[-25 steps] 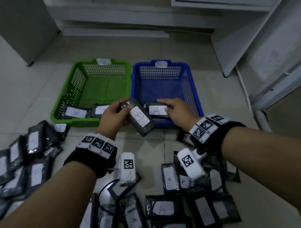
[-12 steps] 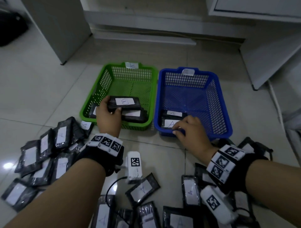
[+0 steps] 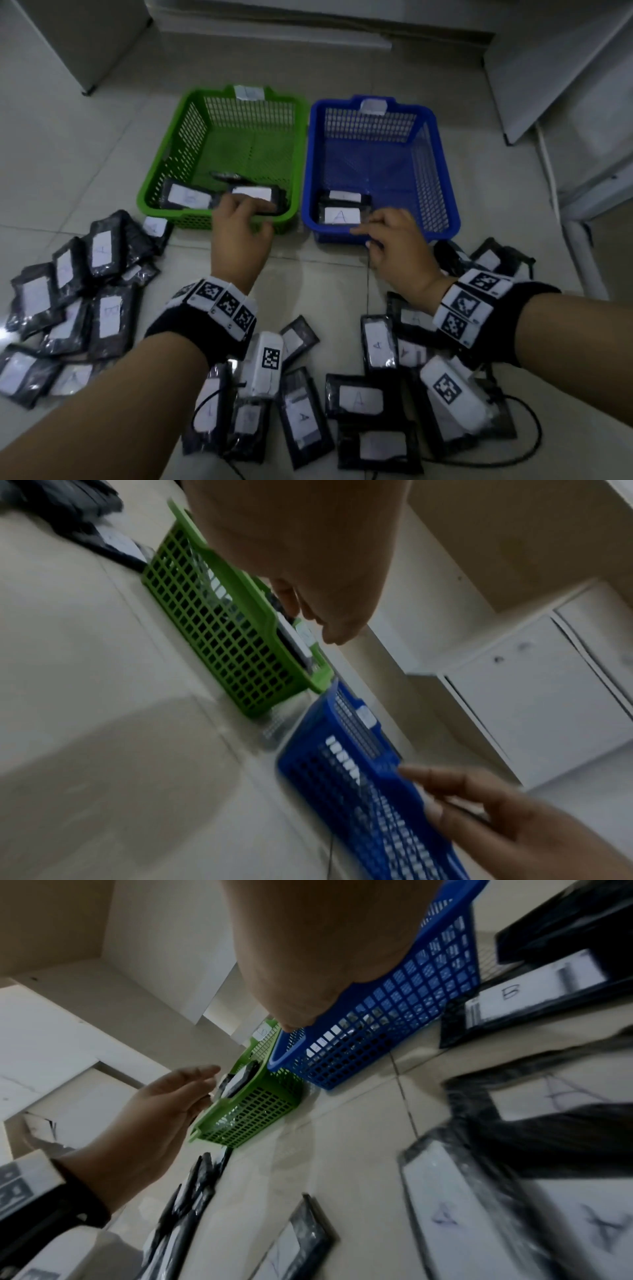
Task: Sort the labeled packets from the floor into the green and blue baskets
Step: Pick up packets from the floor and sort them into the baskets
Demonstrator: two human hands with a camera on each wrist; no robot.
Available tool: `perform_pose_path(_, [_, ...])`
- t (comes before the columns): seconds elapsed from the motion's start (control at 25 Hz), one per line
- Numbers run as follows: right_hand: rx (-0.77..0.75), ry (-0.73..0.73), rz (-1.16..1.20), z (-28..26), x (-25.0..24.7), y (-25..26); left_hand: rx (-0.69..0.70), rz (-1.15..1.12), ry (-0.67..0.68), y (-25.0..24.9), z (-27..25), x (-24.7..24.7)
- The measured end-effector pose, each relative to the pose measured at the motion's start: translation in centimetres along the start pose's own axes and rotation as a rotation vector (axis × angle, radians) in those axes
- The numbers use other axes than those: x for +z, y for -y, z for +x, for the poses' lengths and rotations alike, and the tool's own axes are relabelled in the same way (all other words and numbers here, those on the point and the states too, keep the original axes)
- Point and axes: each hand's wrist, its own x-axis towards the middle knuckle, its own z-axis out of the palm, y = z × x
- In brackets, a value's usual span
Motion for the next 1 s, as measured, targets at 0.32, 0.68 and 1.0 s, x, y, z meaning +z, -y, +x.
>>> perform_pose_path(0.32, [0.332,0.299,-0.005,-9.1,-1.6,-4.7,-0.014,-0.001,0.922,-5.2,-9.7,7.6])
perform_pose_path(0.68, [0.390,0.590,-0.306,-10.8,-2.1,-6.7,-0.275,-0.240,0.988,-6.3,-7.4,7.6])
perform_pose_path(1.0, [0.337,0.395,0.122,-5.1,-3.9,-3.3,-0.524,-0.830,0.445,-7.9,-1.0,4.7])
